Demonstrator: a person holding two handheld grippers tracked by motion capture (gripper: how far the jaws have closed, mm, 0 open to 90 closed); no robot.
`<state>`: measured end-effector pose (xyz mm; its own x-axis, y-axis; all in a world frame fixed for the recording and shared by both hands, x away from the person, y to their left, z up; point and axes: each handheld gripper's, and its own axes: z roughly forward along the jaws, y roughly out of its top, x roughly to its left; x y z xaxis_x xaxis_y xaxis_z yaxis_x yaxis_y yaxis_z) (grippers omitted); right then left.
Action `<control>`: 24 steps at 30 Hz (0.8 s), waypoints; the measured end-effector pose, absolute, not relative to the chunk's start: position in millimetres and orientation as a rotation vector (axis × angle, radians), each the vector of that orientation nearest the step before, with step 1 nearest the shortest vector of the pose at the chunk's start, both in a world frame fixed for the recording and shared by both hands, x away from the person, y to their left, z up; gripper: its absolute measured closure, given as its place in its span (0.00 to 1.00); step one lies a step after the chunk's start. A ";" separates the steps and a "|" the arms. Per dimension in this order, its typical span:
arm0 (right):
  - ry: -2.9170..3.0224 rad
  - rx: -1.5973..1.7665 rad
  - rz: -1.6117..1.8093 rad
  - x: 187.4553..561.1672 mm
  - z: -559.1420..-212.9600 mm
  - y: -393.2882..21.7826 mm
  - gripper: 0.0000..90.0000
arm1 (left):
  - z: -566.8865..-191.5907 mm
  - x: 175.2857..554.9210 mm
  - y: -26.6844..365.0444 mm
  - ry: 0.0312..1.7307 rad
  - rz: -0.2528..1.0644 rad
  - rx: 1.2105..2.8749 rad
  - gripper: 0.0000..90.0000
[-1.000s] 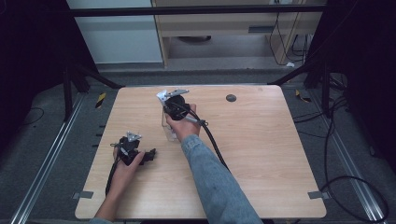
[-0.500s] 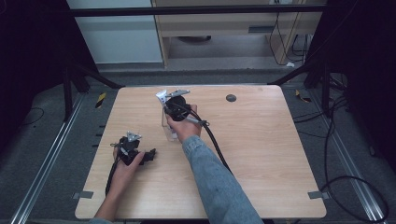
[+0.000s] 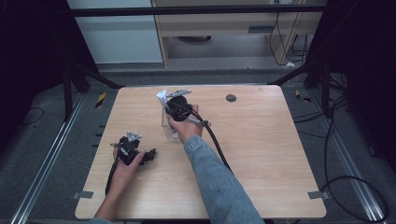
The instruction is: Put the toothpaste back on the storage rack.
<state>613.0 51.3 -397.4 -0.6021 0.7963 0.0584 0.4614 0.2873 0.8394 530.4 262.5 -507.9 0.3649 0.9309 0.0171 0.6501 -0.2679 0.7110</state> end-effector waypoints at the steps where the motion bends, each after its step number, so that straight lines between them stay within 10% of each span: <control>1: 2.191 1.134 1.239 612.7 -396.9 50.4 0.89 | -507.9 530.4 262.5 1.363 0.590 2.015 0.00; 24: 2.175 1.120 1.291 601.6 -382.7 33.3 0.92 | -507.9 530.4 262.5 1.363 0.590 2.014 0.00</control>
